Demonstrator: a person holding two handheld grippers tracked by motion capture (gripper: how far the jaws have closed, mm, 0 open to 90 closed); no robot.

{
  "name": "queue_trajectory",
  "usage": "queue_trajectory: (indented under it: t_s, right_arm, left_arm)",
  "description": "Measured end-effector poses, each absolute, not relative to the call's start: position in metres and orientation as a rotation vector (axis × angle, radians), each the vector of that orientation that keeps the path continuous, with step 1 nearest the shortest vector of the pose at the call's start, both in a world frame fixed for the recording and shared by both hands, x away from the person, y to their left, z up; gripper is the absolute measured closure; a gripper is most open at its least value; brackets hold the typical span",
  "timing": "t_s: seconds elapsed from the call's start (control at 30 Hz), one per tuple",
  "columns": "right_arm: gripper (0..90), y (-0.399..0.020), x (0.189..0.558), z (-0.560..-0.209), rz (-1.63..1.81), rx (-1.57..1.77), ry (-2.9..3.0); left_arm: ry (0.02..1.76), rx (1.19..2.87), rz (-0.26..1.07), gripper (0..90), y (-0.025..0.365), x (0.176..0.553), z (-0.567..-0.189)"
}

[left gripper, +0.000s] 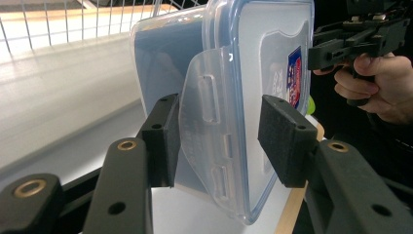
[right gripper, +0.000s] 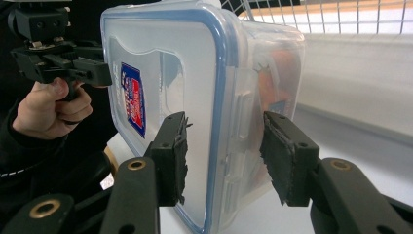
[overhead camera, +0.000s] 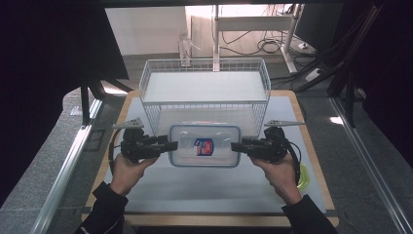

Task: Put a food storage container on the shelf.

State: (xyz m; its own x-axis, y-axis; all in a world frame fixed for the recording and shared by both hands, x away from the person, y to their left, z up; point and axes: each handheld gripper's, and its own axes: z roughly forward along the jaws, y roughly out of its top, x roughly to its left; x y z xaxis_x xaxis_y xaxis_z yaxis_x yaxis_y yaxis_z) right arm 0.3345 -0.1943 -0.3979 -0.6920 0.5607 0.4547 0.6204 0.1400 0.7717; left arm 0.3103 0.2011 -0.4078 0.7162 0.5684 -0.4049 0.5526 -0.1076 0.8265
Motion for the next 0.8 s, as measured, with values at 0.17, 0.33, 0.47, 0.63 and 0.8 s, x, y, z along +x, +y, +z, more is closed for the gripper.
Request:
queue_trajectory:
  t_s: [0.17, 0.33, 0.47, 0.63, 0.8]
  right_arm:
    - [53.8, -0.194, 0.341, -0.387, -1.640, -1.210, -2.337]
    - [53.8, -0.192, 0.351, -0.374, -1.660, -1.201, -2.335]
    - [53.8, -0.191, 0.357, -0.367, -1.674, -1.199, -2.328]
    - [53.7, -0.190, 0.365, -0.359, -1.688, -1.198, -2.333]
    - [53.6, -0.189, 0.373, -0.351, -1.698, -1.199, -2.343]
  left_arm:
    - [0.881, 1.748, 0.023, 51.6, 0.202, 0.318, -0.399]
    - [0.879, 1.738, 0.039, 51.6, 0.203, 0.324, -0.388]
    - [0.873, 1.735, 0.053, 51.6, 0.204, 0.330, -0.379]
    - [0.871, 1.730, 0.056, 51.6, 0.205, 0.340, -0.370]
    - [0.868, 1.728, 0.059, 51.6, 0.206, 0.348, -0.365]
